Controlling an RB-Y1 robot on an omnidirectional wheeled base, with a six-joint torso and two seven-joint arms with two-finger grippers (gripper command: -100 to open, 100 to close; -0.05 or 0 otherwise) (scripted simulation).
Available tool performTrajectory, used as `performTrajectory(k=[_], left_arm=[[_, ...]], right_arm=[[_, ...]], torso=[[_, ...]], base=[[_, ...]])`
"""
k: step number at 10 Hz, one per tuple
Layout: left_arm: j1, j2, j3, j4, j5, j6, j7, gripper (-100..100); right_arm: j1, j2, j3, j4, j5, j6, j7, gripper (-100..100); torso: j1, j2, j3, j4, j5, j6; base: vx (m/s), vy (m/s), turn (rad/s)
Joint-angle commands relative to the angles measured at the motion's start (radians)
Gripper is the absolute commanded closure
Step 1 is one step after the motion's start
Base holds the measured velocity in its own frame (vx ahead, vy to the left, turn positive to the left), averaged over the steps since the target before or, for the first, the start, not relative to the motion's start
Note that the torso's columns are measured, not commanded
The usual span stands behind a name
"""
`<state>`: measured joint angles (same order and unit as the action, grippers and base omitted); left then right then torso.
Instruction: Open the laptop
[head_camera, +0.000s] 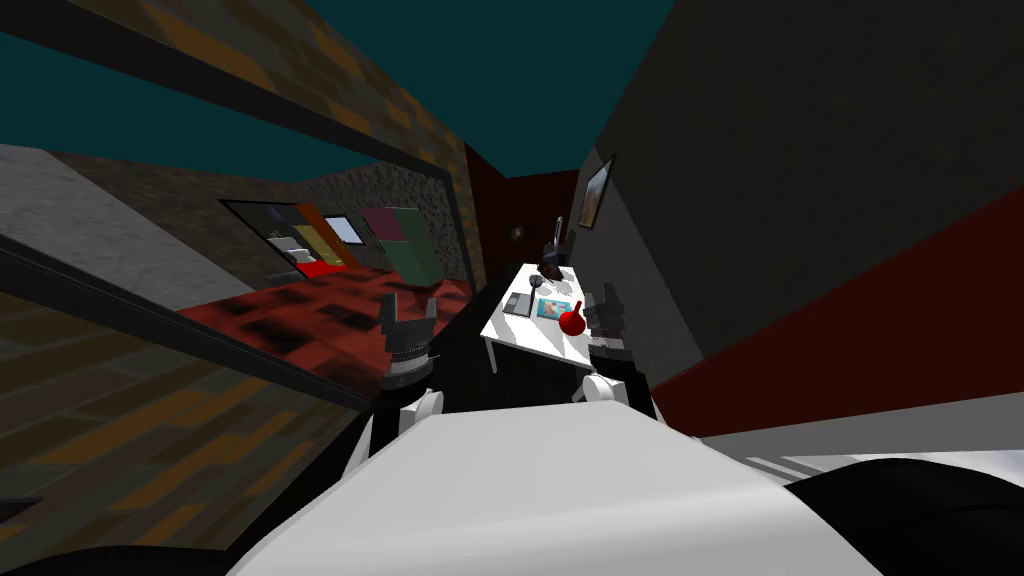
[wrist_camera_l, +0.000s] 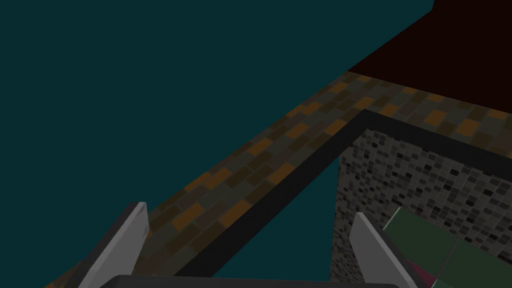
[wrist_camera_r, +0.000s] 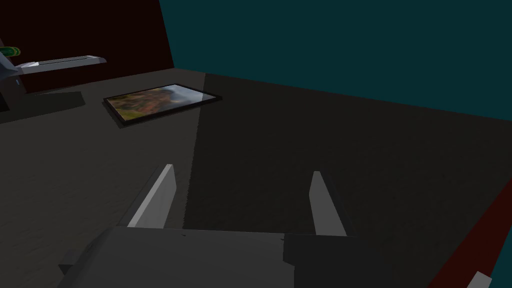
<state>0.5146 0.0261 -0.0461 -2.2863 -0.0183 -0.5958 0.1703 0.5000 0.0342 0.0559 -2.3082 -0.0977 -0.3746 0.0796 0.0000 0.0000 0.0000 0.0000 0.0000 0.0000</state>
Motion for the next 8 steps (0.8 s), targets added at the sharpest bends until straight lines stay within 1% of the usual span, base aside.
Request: performTrajectory(k=[1, 3, 8], left_arm=[[0.0, 0.0, 0.0, 0.0, 0.0, 0.0, 0.0, 0], [0.0, 0.0, 0.0, 0.0, 0.0, 0.0, 0.0, 0], [0.0, 0.0, 0.0, 0.0, 0.0, 0.0, 0.0, 0]], right_arm=[[0.0, 0.0, 0.0, 0.0, 0.0, 0.0, 0.0, 0], [0.0, 0.0, 0.0, 0.0, 0.0, 0.0, 0.0, 0], [0.0, 0.0, 0.0, 0.0, 0.0, 0.0, 0.0, 0]], torso=[[0.0, 0.04, -0.082, 0.041, 0.0, 0.0], [0.0, 0.175, -0.351, 0.176, 0.0, 0.0], [0.0, 0.544, -1.087, 0.544, 0.0, 0.0]], base=[[0.0, 0.0, 0.0], [0.0, 0.0, 0.0], [0.0, 0.0, 0.0]])
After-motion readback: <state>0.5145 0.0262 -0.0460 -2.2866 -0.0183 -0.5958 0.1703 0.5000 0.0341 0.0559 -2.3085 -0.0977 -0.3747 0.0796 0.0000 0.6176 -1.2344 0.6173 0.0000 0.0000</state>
